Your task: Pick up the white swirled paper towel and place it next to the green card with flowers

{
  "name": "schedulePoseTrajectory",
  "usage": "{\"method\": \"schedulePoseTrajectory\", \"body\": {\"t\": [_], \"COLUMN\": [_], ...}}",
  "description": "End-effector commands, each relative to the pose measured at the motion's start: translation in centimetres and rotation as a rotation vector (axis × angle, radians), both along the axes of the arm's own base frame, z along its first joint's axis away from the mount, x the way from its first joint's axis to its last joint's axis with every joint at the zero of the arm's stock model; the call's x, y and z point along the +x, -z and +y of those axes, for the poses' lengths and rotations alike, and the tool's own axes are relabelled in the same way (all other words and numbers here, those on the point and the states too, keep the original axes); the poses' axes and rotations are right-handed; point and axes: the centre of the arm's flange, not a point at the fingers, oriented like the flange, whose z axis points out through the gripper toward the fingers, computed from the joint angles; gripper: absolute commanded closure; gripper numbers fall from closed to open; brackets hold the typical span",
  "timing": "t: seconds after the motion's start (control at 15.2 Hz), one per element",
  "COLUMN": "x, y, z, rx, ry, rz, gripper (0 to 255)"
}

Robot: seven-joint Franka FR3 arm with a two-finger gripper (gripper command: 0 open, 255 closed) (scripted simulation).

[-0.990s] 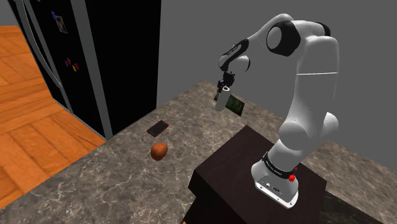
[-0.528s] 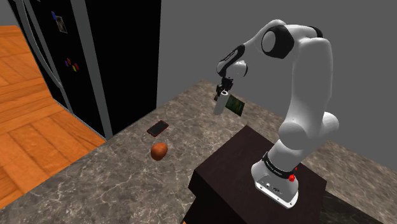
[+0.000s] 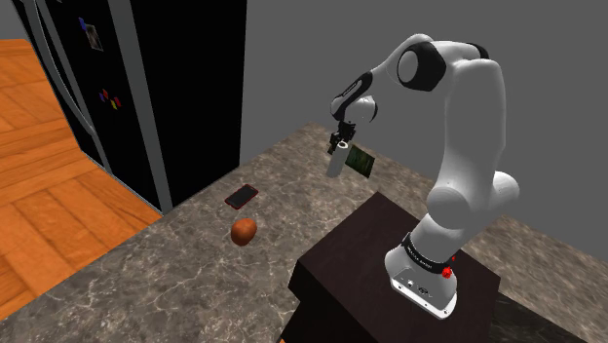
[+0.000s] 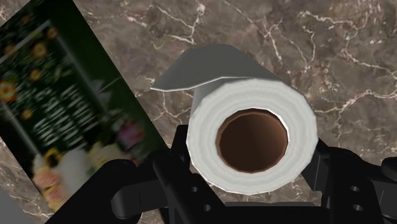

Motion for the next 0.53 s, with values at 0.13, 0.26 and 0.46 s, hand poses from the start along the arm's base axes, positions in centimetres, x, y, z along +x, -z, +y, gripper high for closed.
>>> {"method": "schedulePoseTrajectory", "body": {"t": [0.13, 0.26, 0.46], "x": [0.0, 0.01, 0.01], "y": [0.0, 0.0, 0.0], "z": [0.0, 0.0, 0.0], "rx": [0.0, 0.0, 0.0], "ry": [0.0, 0.0, 0.0], "rz": [0.0, 0.0, 0.0], "gripper": [0, 0, 0]}}
